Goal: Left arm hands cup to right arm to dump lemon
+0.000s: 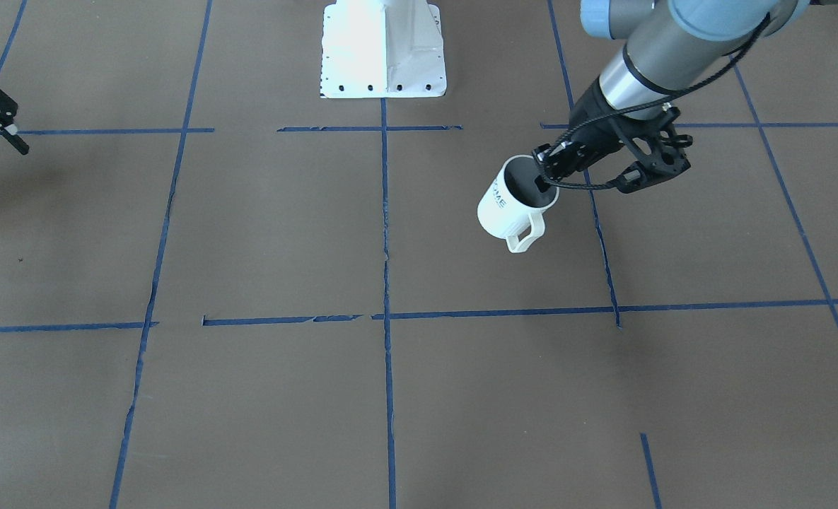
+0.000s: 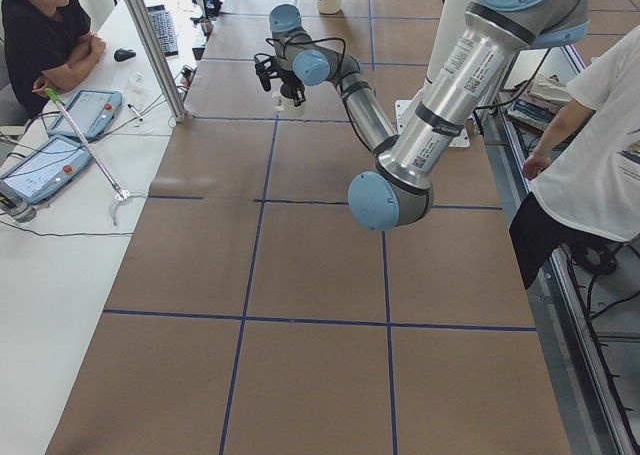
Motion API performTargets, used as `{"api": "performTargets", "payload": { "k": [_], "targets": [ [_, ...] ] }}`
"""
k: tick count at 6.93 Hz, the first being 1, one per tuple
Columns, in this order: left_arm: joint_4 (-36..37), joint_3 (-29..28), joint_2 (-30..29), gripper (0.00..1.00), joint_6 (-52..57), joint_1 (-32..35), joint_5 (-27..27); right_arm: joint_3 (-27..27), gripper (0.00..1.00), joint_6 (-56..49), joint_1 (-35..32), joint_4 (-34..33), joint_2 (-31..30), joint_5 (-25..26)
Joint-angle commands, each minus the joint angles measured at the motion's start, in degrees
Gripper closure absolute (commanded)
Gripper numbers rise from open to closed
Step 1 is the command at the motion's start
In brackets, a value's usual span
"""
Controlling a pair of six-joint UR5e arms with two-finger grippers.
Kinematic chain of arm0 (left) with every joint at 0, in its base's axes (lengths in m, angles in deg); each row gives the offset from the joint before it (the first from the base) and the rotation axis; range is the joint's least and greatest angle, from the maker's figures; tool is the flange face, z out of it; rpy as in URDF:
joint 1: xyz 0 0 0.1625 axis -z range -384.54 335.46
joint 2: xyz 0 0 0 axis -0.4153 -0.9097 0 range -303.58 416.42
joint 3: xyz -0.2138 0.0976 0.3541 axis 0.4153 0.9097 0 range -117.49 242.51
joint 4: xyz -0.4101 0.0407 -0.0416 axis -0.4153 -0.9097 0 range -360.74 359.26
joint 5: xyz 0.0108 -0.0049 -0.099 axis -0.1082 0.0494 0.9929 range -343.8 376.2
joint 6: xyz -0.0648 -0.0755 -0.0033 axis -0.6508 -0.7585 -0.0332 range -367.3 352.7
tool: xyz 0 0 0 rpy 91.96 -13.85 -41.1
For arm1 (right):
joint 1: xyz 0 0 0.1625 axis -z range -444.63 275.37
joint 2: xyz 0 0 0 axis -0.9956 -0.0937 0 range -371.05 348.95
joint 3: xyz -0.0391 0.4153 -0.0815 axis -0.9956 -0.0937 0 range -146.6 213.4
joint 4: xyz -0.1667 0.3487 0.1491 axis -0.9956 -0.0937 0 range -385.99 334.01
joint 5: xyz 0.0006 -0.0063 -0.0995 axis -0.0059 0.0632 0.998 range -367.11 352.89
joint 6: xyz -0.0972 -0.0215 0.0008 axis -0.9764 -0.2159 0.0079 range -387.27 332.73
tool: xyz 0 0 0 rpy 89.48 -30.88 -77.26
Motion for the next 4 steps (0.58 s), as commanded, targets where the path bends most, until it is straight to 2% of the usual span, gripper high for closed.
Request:
{"api": "performTargets", "payload": {
  "k": [1, 2, 3, 4],
  "targets": [
    [4.35, -8.62, -9.85, 1.00, -0.68, -1.17, -0.36, 0.68, 0.01, 1.92, 9.88, 1.95, 7.55, 11.39],
    [4.71, -11.81, -11.90, 1.00, -0.60, -1.17, -0.36, 0.60, 0.02, 7.06, 14.28, 1.95, 11.67, 15.10],
    [4.98, -14.02, -13.40, 1.00, -0.60, -1.17, -0.27, 0.60, 0.06, 8.24, 19.37, 1.95, 14.93, 21.83],
    [5.68, -13.34, -13.59, 1.00, -0.51, -1.17, 0.16, 0.17, 0.06, 8.26, 26.65, 1.95, 17.48, 32.43]
  ]
}}
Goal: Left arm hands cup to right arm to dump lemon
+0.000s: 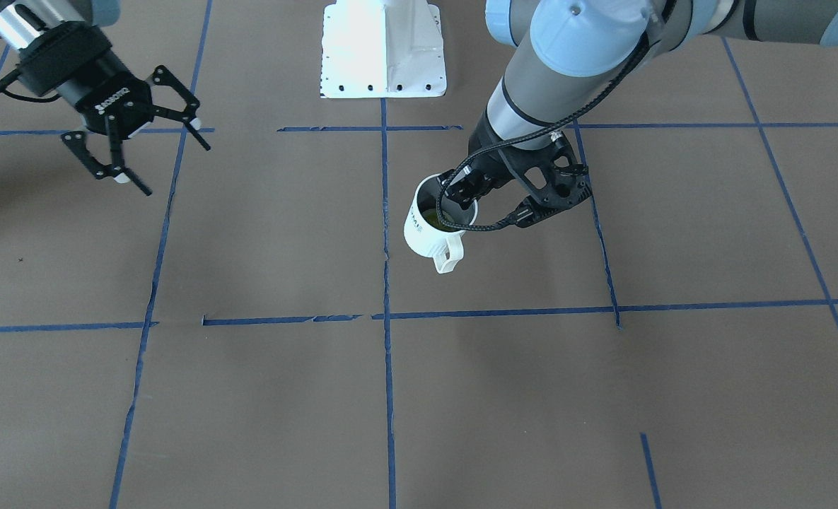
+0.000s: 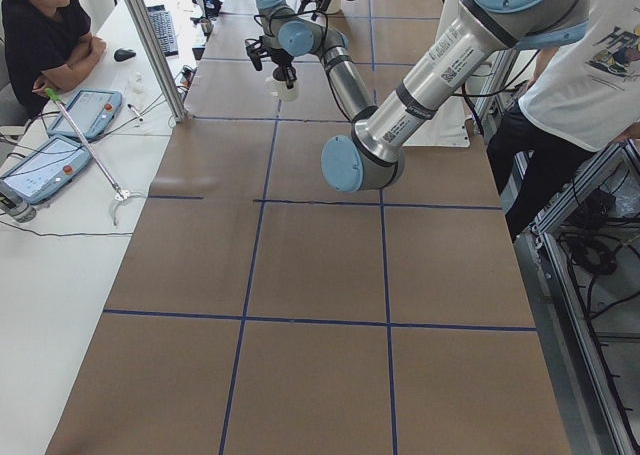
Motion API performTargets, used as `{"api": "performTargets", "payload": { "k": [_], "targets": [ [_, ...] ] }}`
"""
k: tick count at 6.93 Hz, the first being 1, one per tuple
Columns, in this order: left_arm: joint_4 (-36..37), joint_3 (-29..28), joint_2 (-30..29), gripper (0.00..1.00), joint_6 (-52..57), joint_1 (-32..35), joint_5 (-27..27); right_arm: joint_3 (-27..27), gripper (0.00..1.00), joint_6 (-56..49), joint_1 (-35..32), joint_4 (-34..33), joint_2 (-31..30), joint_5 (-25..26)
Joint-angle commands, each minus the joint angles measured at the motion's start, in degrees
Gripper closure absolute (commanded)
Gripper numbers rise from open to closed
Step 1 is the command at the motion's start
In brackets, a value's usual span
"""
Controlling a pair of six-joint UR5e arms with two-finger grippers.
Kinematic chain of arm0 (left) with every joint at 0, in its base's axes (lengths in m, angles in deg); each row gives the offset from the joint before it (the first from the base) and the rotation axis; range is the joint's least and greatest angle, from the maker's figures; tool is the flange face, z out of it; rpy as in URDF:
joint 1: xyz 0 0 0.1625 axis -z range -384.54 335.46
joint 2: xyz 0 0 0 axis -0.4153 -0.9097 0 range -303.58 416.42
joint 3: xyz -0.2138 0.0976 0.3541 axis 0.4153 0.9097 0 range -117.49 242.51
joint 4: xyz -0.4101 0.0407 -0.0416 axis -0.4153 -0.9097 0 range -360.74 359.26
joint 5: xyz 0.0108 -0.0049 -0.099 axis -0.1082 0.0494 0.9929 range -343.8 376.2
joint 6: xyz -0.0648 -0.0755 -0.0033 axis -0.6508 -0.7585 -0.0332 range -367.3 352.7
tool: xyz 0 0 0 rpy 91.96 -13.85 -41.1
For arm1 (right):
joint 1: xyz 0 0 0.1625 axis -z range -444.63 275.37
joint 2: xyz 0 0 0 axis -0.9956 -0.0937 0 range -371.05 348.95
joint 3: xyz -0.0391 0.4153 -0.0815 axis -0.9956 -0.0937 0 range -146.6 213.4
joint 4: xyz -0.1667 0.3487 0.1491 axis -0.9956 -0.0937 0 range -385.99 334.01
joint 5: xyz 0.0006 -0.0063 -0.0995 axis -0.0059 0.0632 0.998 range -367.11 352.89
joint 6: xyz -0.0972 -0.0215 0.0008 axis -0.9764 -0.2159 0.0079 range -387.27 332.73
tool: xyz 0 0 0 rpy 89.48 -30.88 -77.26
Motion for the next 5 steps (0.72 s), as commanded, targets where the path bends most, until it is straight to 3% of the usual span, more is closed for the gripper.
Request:
{"api": "performTargets", "payload": {
  "k": [1, 2, 4, 5],
  "targets": [
    [1.42, -0.28, -1.90, 1.00, -0.02, -0.03, 0.44, -1.36, 0.06, 0.77, 16.66, -0.16, 7.27, 24.86],
    [2.21, -0.27, -2.87, 1.00, -0.10, -0.03, 0.52, -2.33, 0.06, 0.07, 22.23, -0.51, 9.23, 34.31],
    [2.83, -0.27, -3.75, 1.00, -2.81, -1.51, 2.36, -6.97, 0.06, 0.24, 24.91, -0.25, 13.62, 40.78],
    [2.83, -0.36, -4.28, 1.00, -4.05, -2.48, 3.07, -7.78, 0.06, 0.15, 27.62, -0.25, 13.73, 47.69]
  ]
}}
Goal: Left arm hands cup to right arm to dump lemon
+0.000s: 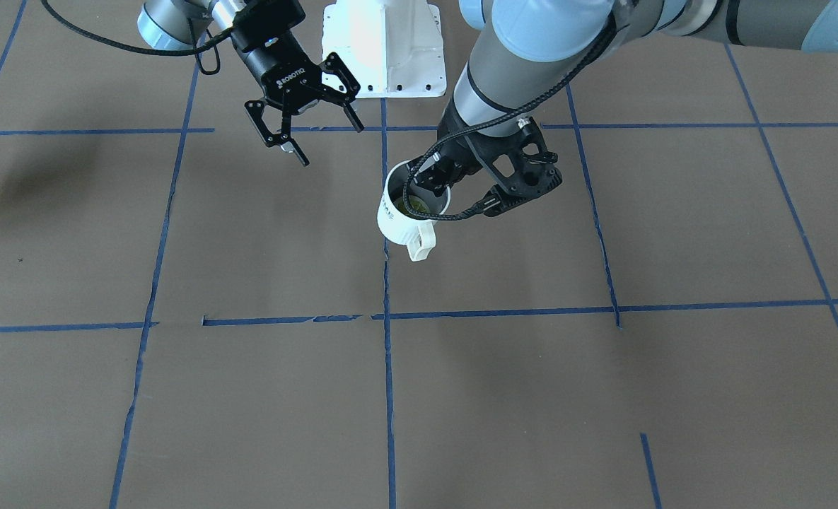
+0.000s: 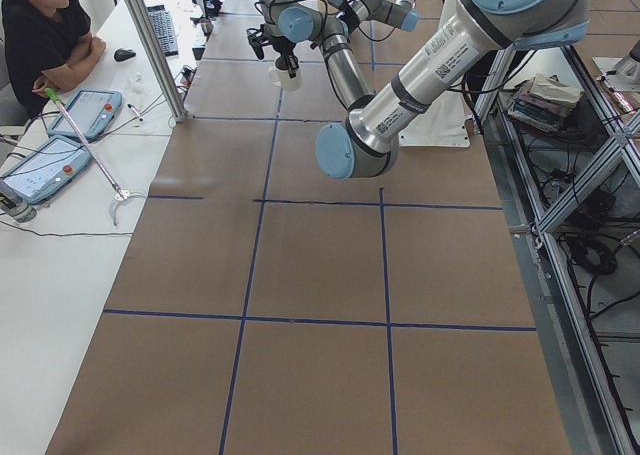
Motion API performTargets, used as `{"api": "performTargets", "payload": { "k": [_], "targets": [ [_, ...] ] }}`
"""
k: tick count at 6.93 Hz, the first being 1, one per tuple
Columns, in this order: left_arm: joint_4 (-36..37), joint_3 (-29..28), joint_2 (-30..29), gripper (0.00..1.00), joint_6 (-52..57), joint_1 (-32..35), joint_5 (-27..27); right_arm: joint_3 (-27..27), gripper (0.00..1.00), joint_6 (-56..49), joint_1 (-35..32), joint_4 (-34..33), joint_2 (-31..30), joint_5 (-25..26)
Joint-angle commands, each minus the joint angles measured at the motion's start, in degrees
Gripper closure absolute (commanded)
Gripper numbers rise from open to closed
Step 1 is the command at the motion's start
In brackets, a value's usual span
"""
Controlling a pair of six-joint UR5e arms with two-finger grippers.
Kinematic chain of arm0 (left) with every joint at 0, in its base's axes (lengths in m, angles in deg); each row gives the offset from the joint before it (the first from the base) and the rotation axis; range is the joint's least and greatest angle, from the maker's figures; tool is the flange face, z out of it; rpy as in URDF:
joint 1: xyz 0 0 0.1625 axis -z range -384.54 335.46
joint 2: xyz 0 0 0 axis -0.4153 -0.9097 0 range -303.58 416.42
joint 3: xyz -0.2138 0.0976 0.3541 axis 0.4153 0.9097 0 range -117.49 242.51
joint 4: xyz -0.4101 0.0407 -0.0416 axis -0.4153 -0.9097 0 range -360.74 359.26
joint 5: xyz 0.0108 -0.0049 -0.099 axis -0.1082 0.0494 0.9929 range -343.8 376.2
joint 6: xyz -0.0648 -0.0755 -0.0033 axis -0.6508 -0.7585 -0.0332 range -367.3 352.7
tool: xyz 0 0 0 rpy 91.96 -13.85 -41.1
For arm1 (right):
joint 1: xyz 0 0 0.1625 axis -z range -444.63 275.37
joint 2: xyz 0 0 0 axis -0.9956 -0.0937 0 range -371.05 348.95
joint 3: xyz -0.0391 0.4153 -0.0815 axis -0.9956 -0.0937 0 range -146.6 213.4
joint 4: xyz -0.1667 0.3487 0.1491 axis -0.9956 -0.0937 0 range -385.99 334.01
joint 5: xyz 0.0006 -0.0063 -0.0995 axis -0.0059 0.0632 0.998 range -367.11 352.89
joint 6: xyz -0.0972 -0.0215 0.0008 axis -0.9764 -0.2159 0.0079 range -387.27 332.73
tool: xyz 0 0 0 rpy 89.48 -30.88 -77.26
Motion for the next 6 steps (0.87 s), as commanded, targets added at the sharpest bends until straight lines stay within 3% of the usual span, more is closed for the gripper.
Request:
{"api": "performTargets", "payload": {
  "k": [1, 6],
  "targets": [
    [0.12, -0.24, -0.72, 1.00, -2.30, -2.65, 1.07, -2.33, 0.06, -0.22, 3.50, -0.31, 1.94, 9.48],
    [0.03, 0.28, -1.69, 0.98, -2.83, -5.64, 2.31, -4.62, 0.06, -0.23, 3.77, 0.13, 3.01, 10.12]
  ]
}}
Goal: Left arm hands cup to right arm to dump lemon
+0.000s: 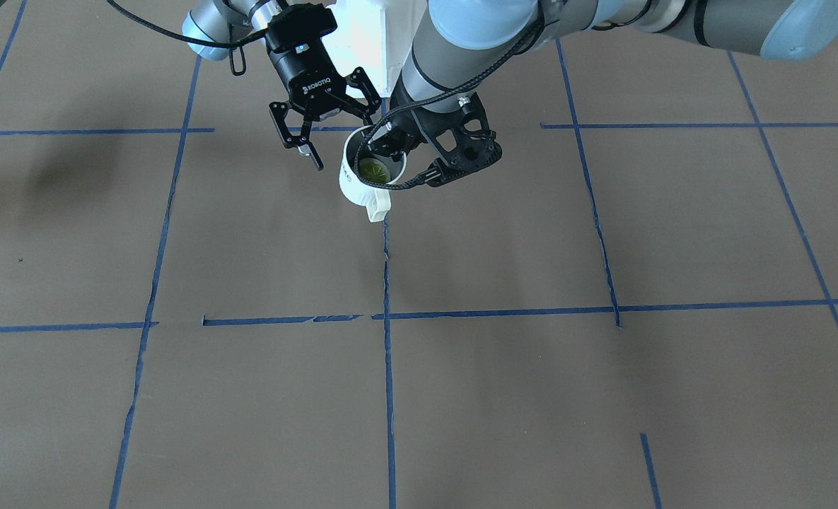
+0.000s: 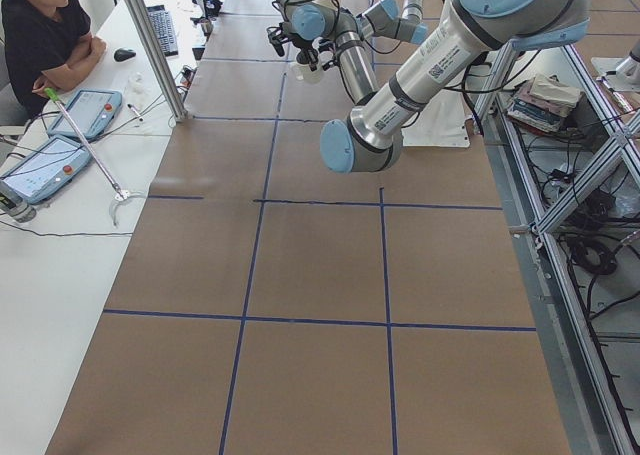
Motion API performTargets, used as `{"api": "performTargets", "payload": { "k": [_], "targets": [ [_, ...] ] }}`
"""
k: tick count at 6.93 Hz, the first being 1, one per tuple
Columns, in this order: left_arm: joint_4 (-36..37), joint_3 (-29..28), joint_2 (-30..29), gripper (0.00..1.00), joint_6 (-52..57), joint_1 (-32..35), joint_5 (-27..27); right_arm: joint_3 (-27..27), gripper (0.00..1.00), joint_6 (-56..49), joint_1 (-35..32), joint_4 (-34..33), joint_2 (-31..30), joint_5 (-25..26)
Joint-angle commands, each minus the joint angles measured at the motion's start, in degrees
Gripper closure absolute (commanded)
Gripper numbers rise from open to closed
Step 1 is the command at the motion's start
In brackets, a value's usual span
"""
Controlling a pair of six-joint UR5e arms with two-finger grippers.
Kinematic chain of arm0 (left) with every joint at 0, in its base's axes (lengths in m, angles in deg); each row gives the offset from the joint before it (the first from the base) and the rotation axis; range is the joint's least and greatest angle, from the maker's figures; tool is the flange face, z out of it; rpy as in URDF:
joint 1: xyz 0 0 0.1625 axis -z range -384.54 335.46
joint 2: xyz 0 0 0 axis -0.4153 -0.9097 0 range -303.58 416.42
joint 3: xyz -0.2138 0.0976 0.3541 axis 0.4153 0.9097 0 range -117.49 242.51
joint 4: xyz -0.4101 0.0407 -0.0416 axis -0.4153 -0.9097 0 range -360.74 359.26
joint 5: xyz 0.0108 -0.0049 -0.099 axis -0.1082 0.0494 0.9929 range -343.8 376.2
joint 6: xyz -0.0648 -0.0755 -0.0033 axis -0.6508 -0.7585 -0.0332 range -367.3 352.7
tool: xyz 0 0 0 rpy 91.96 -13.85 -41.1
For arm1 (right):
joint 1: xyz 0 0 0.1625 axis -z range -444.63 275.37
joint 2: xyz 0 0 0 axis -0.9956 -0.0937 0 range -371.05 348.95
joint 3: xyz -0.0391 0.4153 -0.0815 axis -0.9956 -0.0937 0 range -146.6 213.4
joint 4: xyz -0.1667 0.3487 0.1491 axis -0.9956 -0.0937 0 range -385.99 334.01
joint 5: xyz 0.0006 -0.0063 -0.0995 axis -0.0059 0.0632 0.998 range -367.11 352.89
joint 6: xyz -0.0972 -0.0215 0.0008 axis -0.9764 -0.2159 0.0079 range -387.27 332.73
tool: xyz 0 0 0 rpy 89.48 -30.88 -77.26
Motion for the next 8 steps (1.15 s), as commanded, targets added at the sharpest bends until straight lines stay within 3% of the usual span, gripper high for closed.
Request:
{"api": "performTargets", "payload": {
  "k": [1, 8],
  "targets": [
    [-0.07, 0.14, -0.40, 0.98, -0.97, -0.85, 0.29, -0.18, 0.06, 0.02, -0.06, 0.01, 0.03, 0.04],
    [-0.07, 0.49, -1.20, 0.94, -2.82, -1.91, 0.37, -1.05, 0.05, -2.79, 0.20, -0.08, 0.03, 1.10]
  ]
}}
